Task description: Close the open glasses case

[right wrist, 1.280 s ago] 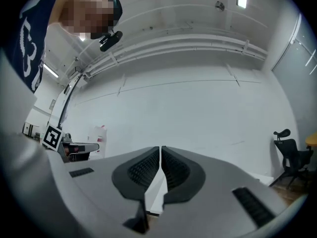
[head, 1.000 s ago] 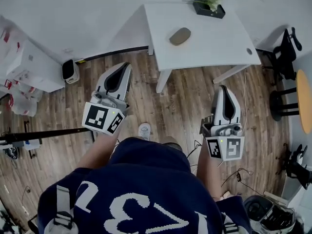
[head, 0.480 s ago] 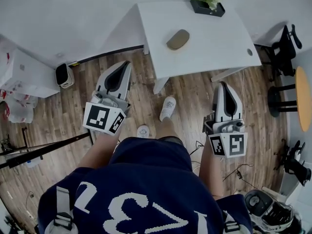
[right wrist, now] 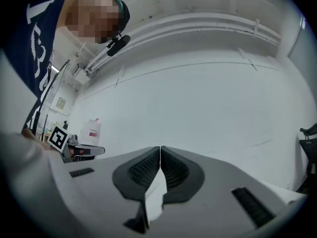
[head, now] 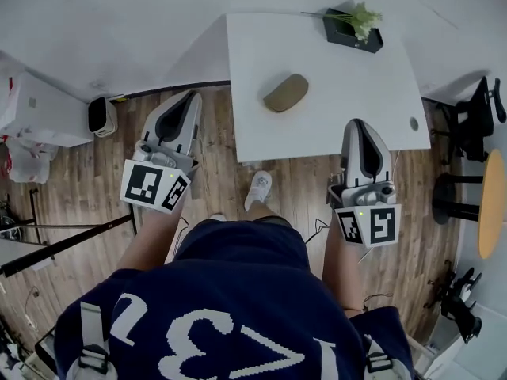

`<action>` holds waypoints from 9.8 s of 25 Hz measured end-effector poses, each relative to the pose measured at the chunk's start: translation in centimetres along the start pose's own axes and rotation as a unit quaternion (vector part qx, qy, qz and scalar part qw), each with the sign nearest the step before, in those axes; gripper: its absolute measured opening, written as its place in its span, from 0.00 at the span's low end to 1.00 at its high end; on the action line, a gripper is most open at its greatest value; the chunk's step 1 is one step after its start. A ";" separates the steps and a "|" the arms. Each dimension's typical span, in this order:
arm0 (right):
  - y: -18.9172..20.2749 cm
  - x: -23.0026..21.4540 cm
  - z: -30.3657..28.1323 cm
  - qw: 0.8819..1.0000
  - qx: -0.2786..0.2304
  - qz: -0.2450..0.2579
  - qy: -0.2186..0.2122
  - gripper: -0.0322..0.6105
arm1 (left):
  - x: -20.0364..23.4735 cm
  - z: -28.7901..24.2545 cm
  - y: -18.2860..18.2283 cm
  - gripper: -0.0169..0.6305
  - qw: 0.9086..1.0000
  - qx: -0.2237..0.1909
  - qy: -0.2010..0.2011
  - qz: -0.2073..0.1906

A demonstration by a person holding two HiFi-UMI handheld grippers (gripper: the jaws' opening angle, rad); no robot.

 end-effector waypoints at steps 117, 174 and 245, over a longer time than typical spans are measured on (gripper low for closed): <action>31.1 -2.4 -8.5 0.865 0.452 -0.217 0.018 0.08 | -2.9 -22.6 24.5 0.05 0.927 0.285 0.243 -0.007; 31.3 -3.1 -16.1 0.849 0.466 -0.046 -0.247 0.08 | -3.1 -17.3 23.5 0.05 0.883 0.361 0.294 0.050; 3.3 -10.9 -15.2 0.997 0.071 -0.008 0.041 0.09 | 5.4 -20.2 -0.6 0.05 0.997 -0.009 0.074 0.002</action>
Point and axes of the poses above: the fingertips, and each gripper's own axes: z backward along the fingers, x to its left, y out of its underside, the point moved 9 cm from there along z, backward along the fingers
